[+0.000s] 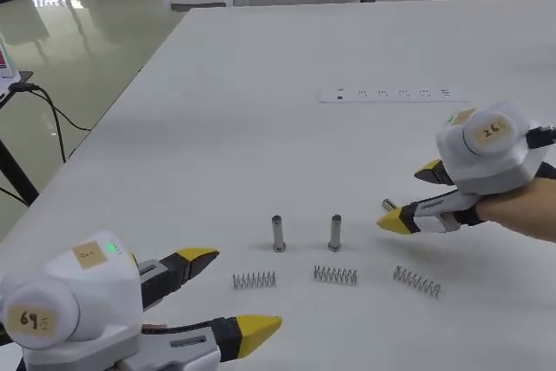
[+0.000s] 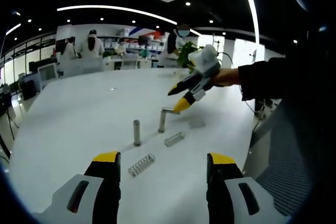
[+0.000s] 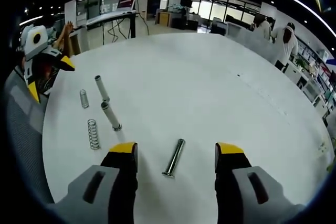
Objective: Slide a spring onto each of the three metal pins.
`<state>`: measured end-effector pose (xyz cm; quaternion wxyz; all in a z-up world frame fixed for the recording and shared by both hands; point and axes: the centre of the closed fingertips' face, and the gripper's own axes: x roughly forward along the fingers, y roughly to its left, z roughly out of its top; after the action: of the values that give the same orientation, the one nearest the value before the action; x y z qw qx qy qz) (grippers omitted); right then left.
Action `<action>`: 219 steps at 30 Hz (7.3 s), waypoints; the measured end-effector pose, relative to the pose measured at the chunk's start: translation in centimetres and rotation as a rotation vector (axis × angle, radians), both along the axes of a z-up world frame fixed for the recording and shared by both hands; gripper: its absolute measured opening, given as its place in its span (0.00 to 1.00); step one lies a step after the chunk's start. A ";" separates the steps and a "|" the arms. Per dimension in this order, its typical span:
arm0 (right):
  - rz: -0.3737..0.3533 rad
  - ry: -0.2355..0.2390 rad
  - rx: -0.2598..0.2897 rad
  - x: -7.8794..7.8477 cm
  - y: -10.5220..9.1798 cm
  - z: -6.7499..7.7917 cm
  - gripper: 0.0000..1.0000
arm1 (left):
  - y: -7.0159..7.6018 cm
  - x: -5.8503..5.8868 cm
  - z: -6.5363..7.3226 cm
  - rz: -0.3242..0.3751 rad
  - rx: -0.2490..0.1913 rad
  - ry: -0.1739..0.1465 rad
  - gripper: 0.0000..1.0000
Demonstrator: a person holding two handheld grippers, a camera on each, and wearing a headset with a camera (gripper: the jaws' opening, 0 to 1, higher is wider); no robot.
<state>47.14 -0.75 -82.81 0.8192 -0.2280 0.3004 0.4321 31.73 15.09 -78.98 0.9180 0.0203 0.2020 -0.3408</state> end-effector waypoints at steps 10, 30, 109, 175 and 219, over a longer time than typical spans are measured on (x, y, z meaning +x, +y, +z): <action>-0.028 0.043 -0.022 0.4 0.4 -1.1 0.49 | 0.0 0.0 0.0 0.000 0.002 0.002 0.62; -0.100 0.134 -0.043 1.0 0.8 -2.5 0.20 | -0.1 0.0 0.0 -0.004 0.001 0.004 0.61; -0.154 0.136 0.010 -4.2 -0.5 1.2 0.05 | -0.2 -0.4 0.0 -0.025 0.017 -0.004 0.59; -0.119 0.055 0.064 -5.0 -0.8 1.6 0.29 | -0.3 -0.5 -0.2 -0.023 0.027 0.000 0.60; -0.128 0.061 0.069 -8.3 -3.4 1.8 0.33 | -0.3 -0.2 0.0 -0.015 0.025 -0.010 0.59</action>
<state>38.83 -4.14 -81.04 0.8429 -0.1667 0.3243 0.3958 31.55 14.81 -78.94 0.9161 0.0353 0.2013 -0.3450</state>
